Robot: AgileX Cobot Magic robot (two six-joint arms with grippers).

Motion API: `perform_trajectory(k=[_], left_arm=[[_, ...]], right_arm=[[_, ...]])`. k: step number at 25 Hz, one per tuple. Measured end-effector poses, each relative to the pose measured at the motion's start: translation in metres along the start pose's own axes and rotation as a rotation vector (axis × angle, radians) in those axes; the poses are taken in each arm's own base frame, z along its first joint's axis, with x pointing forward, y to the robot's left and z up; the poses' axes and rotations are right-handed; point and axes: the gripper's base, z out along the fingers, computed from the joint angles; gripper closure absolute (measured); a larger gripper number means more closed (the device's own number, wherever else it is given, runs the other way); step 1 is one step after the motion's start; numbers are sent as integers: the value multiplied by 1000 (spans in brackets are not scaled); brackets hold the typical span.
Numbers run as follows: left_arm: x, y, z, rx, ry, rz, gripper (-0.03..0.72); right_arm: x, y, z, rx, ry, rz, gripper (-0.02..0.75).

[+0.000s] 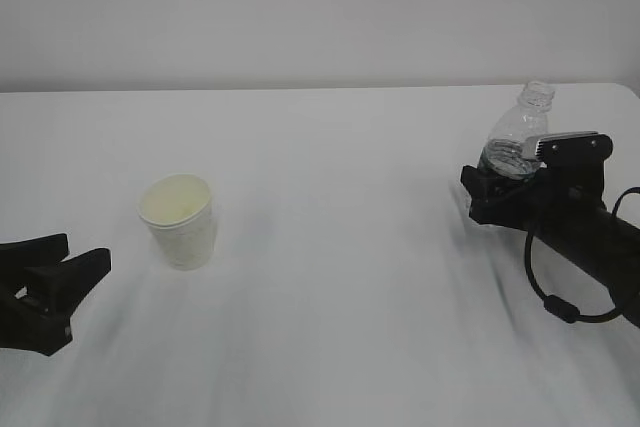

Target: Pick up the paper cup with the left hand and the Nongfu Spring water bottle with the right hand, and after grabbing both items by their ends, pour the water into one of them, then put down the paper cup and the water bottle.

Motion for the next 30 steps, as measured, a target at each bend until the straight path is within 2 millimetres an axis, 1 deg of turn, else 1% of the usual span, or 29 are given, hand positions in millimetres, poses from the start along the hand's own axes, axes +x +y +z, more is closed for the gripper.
perform_trajectory(k=[9, 14, 20, 22, 25, 30], left_arm=[[0, 0, 0, 0, 0, 0, 291], [0, 0, 0, 0, 0, 0, 291], [0, 0, 0, 0, 0, 0, 291], [0, 0, 0, 0, 0, 0, 291], [0, 0, 0, 0, 0, 0, 291], [0, 0, 0, -2, 0, -1, 291]], right_arm=[[0, 0, 0, 0, 0, 0, 238], [0, 0, 0, 0, 0, 0, 259], [0, 0, 0, -2, 0, -12, 262], [-2, 0, 0, -1, 5, -16, 262], [-12, 1, -3, -3, -14, -24, 262], [-27, 5, -15, -5, -41, -33, 262]])
